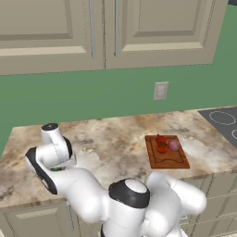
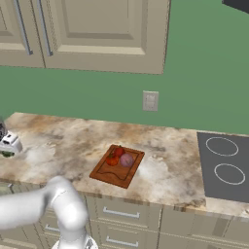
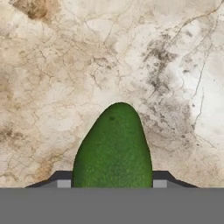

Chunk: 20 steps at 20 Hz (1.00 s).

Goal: Place the avocado, onion, tomato, and bell pepper on the cutting board.

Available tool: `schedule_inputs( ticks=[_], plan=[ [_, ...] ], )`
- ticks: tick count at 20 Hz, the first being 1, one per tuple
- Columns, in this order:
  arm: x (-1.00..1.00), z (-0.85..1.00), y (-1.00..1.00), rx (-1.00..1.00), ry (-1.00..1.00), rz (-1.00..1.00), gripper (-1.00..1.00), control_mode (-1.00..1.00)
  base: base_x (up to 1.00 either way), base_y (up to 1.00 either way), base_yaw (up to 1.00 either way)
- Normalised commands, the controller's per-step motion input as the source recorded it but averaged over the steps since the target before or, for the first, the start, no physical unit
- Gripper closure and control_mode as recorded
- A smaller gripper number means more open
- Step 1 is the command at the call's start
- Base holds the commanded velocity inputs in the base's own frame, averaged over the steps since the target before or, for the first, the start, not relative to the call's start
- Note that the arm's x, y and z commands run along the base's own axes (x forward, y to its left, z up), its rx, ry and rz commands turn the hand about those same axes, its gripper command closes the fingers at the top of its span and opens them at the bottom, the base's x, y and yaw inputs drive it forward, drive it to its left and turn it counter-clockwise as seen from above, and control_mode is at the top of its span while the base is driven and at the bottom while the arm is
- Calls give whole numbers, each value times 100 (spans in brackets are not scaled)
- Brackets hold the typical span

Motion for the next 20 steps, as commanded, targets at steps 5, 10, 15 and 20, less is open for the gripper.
schedule_inputs(
  ticks=[5, 10, 15, 20],
  plan=[
    [-80, 94, -14, 0, -13, 0, 100, -100, 0, 0, 0],
    [-83, 94, -41, 0, -1, 0, 100, -100, 0, 0, 0],
    [-73, 70, -77, 0, 0, 0, 100, -100, 0, 0, 0],
    [-53, 45, -92, 0, -3, -1, 100, -100, 0, 0, 0]
  ],
)
